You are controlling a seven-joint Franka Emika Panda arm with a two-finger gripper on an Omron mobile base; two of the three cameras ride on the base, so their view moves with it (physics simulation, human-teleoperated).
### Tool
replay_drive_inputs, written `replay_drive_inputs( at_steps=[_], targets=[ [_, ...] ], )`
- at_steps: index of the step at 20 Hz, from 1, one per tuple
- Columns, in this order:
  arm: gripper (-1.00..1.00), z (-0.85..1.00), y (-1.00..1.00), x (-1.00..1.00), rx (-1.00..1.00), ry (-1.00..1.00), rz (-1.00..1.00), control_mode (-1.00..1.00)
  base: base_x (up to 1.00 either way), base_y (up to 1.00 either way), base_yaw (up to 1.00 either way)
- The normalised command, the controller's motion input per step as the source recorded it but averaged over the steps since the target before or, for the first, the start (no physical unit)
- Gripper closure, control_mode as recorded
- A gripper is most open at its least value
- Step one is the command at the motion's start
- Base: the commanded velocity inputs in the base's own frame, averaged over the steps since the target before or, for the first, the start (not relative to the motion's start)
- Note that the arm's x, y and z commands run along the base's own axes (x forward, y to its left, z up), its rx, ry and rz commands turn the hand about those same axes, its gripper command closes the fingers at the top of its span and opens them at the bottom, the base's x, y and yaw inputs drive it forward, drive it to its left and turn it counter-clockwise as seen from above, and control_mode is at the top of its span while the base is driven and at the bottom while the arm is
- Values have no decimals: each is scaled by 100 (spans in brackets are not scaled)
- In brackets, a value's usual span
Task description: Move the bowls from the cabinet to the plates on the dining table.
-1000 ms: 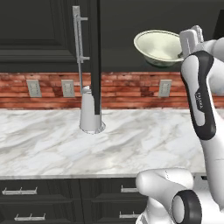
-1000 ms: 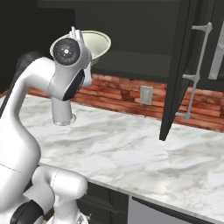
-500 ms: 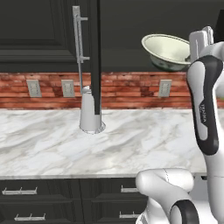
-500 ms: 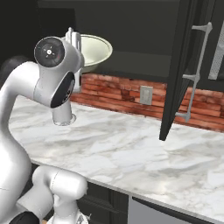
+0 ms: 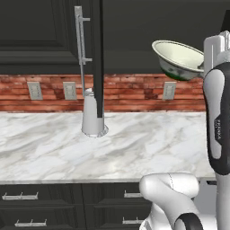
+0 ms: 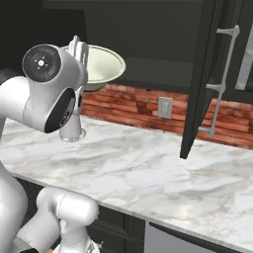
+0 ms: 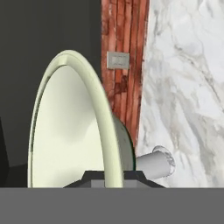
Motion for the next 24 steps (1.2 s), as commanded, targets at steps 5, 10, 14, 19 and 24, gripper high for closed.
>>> replay_drive_inputs(
  at_steps=[5,10,14,19,24],
  targets=[
    [100,0,0,-47,6,5,-2,-100,0,0,0],
    [100,-1,8,-50,-3,4,1,-100,0,0,0],
    [100,-1,8,-44,-16,-5,5,-100,0,0,0],
    [100,1,1,-46,-12,-1,4,-100,0,0,0],
    [100,9,-3,-39,-6,6,2,-100,0,0,0]
  ],
)
